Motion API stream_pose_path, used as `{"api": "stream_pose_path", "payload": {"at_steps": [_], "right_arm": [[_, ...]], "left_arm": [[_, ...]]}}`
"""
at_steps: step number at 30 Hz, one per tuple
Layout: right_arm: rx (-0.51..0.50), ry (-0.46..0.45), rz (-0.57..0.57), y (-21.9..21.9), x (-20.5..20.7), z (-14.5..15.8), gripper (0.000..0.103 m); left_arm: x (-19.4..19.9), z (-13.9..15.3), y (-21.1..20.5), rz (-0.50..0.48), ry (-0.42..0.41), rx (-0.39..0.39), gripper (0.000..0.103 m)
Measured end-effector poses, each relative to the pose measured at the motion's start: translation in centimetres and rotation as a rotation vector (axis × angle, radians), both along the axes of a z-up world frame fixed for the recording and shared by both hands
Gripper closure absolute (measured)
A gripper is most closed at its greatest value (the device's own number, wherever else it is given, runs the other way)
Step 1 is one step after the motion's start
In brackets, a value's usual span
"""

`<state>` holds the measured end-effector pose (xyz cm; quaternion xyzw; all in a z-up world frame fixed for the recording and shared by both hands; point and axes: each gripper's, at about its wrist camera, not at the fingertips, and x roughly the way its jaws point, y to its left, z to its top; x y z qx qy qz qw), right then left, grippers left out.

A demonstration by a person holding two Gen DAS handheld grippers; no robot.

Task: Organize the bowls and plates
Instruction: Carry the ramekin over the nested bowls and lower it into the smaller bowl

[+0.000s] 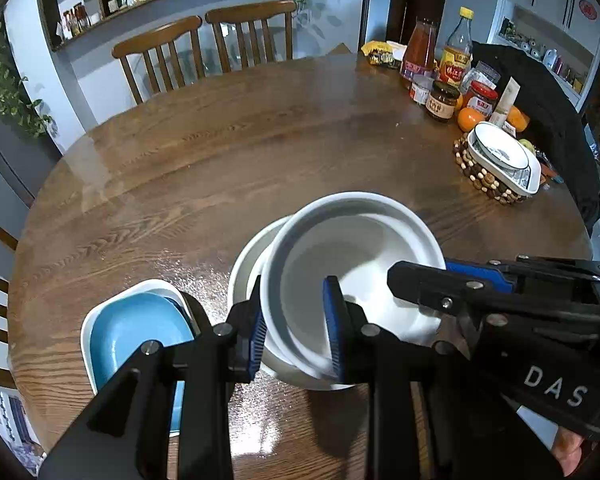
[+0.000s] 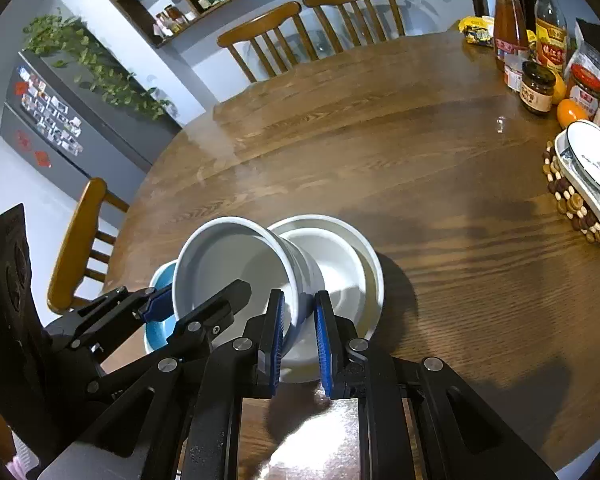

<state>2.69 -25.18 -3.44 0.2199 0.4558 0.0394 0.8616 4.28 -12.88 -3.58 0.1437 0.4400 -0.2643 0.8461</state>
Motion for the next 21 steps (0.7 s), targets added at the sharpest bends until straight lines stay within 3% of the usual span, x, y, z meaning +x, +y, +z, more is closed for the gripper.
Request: {"api": "stream_pose_path", "payload": {"at_steps": [21], "right_arm": [[0.034, 0.081, 0.011, -1.1, 1.3, -2.9, 0.086]], "left_arm": [[1.1, -2.7, -0.7, 0.003, 0.084, 0.044, 0.080]]}}
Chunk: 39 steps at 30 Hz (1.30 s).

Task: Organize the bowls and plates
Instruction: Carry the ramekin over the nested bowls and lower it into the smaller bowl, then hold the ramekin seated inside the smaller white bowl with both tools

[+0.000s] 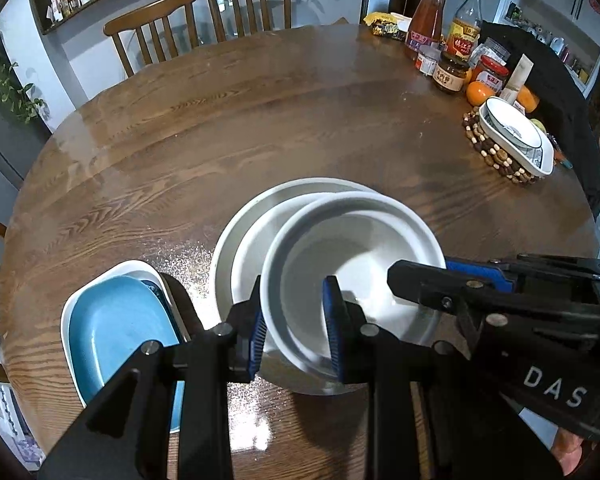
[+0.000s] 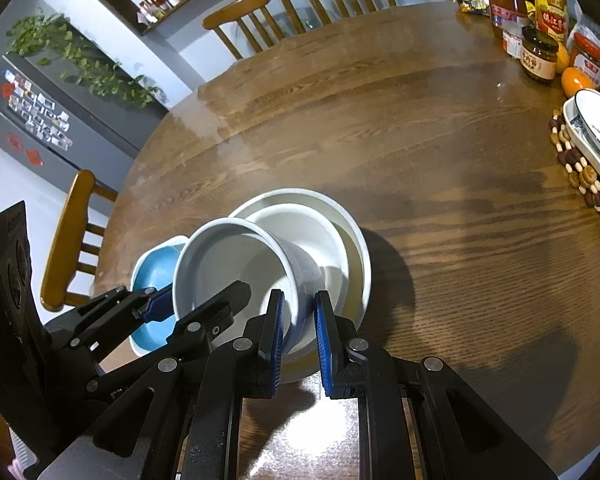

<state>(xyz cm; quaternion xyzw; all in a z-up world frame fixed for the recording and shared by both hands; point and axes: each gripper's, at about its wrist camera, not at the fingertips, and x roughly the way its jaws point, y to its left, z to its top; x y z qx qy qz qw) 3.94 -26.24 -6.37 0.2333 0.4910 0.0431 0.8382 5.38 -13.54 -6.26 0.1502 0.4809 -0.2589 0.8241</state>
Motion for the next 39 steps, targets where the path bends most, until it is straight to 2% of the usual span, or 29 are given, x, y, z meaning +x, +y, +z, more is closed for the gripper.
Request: {"api": "stream_pose_path", "payload": {"at_steps": [39], "right_arm": [[-0.007, 0.065, 0.026, 0.1, 1.6, -1.8, 0.086]], "left_arm": [[1.3, -1.9, -0.5, 0.004, 0.043, 0.041, 0.080]]}}
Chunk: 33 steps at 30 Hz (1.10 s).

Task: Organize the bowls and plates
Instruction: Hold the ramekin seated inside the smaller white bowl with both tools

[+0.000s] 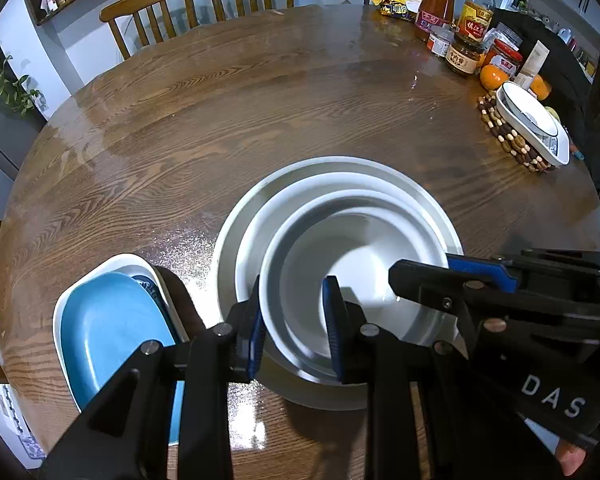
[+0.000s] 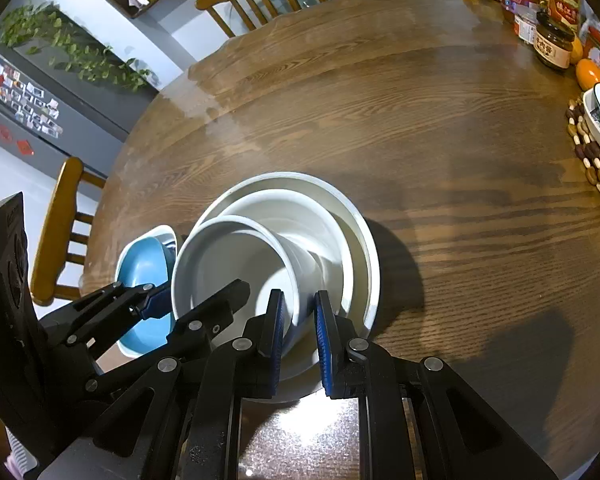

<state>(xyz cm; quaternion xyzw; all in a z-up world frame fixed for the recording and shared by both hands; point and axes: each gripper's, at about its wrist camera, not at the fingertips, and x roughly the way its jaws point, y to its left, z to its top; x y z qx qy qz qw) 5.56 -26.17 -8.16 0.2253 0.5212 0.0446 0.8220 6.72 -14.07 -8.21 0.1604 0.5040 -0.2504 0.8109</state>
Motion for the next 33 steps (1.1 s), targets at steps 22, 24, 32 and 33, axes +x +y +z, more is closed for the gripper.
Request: {"api": "stream_pose_path", "payload": {"at_steps": [22, 24, 32, 33], "right_arm": [[-0.015, 0.001, 0.002, 0.29, 0.08, -0.02, 0.086], [-0.019, 0.001, 0.003, 0.25, 0.08, -0.08, 0.086], [-0.032, -0.001, 0.002, 0.30, 0.08, 0.01, 0.086], [-0.034, -0.001, 0.002, 0.25, 0.07, 0.01, 0.086]], "left_arm": [[-0.05, -0.03, -0.11, -0.004, -0.001, -0.001, 0.080], [-0.06, -0.03, -0.13, -0.004, -0.003, -0.002, 0.080], [-0.26, -0.06, -0.20, -0.013, -0.014, 0.004, 0.080], [-0.27, -0.06, -0.16, -0.015, -0.017, 0.005, 0.080]]}}
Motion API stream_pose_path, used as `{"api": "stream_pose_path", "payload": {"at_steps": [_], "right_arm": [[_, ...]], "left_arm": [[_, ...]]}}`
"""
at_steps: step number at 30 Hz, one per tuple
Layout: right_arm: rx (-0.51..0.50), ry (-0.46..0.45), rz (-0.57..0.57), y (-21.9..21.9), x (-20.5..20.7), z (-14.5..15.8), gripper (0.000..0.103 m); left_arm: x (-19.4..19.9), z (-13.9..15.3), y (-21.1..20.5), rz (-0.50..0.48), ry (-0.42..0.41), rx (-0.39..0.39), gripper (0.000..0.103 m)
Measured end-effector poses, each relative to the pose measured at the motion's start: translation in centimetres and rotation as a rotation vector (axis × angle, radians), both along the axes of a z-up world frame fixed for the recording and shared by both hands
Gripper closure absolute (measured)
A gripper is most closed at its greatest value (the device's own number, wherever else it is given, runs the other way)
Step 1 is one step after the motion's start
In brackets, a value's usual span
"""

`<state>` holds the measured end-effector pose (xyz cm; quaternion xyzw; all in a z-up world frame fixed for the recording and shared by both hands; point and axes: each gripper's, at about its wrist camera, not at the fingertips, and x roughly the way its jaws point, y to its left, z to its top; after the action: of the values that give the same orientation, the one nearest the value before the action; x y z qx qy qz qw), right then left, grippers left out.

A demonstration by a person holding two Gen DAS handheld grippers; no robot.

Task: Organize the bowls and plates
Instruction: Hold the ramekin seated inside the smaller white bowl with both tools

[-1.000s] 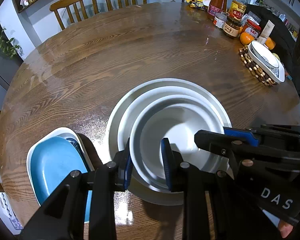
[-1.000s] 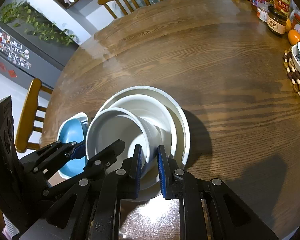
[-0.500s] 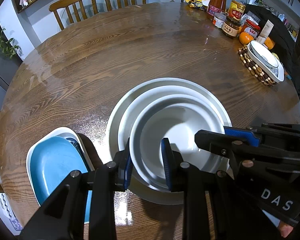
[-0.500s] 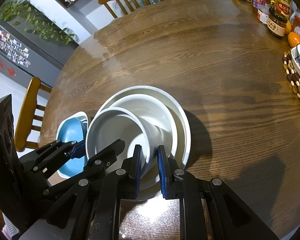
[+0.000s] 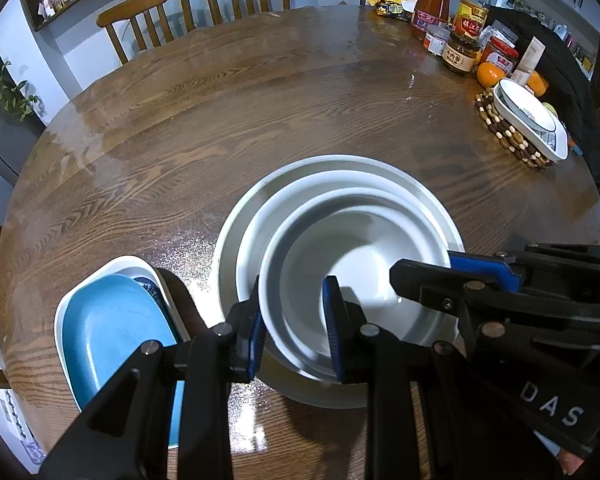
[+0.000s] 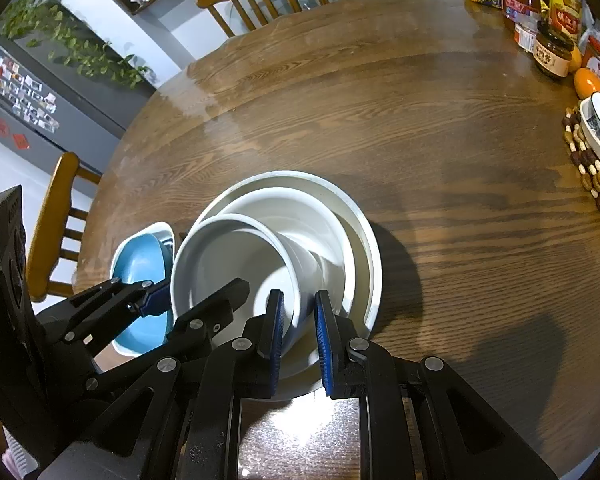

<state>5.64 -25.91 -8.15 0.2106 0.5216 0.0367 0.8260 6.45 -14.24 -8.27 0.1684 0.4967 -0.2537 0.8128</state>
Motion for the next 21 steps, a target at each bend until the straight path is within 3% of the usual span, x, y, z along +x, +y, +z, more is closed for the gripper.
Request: {"api": "stream_pose_path", "payload": {"at_steps": [21], "right_arm": [[-0.021, -0.003, -0.001, 0.37, -0.14, 0.20, 0.086]], "left_arm": [[-0.06, -0.08, 0.19, -0.010, -0.013, 0.005, 0.080]]}}
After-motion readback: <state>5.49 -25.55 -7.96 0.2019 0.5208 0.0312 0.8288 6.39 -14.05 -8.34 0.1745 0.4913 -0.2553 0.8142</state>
